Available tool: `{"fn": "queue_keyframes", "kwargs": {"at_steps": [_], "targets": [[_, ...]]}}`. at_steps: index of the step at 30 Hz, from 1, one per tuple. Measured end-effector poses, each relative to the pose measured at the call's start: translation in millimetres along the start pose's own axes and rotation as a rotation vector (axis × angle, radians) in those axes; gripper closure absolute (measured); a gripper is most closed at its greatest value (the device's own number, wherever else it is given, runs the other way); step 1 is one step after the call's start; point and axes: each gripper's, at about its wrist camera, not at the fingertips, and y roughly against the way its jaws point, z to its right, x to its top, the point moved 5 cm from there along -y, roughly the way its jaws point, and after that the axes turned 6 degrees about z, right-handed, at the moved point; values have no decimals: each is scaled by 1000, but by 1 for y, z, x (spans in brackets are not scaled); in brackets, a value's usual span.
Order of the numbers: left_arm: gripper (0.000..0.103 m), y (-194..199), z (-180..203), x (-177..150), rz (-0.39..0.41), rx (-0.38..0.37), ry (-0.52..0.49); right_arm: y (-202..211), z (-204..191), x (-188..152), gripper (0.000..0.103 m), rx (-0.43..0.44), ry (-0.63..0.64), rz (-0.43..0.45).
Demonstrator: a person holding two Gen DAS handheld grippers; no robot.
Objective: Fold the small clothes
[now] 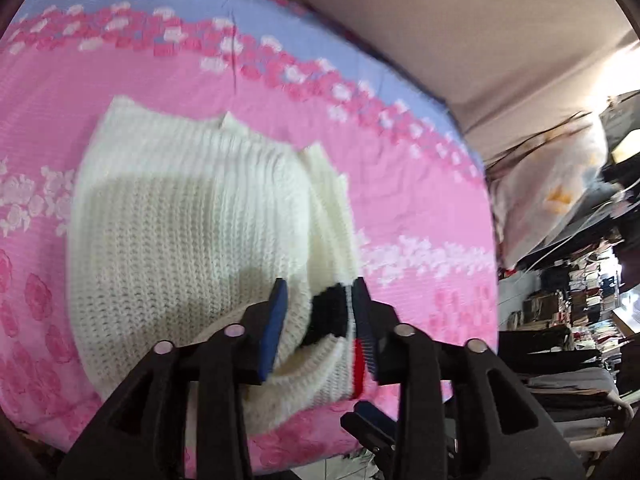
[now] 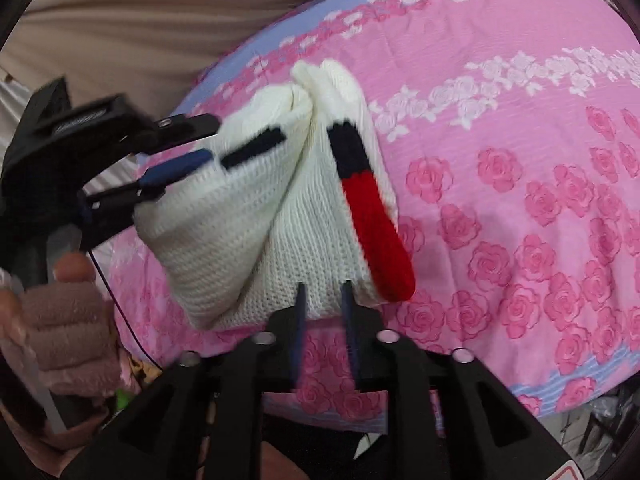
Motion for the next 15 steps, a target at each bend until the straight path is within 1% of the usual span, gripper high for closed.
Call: {"fn": "queue_keyframes", "kwargs": {"at_steps": [1,2,3,4,6,7,9,11,13,14,15], "targets": [[57,12,0,4,32,8,-11,4,-4,8,48,18,0,13],[47,31,-3,12,86,31,-31,7,-8,13,45,35,3,24],[40,40,-7,18,112,49,-39,8,-12,18,44,53,4,27],[39,53,-16,24,149,95,-48,7,-16,24,43,77,-3,19],[37,68,-39,29,175,157,-38,2,-27,32,43,119,-36,-2],[37,75,-55,30,185,189,-13,-3,-34,39,43,136,-59,-15],[37,87,-79,26,201,215,32,-7,-48,47,43,139,-63,-24],[37,97,-101,17,205,245,75,-9,-75,53,43,146,22,-17],[37,104,-118,6,199,256,112,-16,-105,53,36,123,165,-30],[37,105,-124,1,196,263,124,-21,-117,49,27,105,233,-40],[37,105,-127,-2,192,266,131,-27,-127,44,24,80,300,-49]]}}
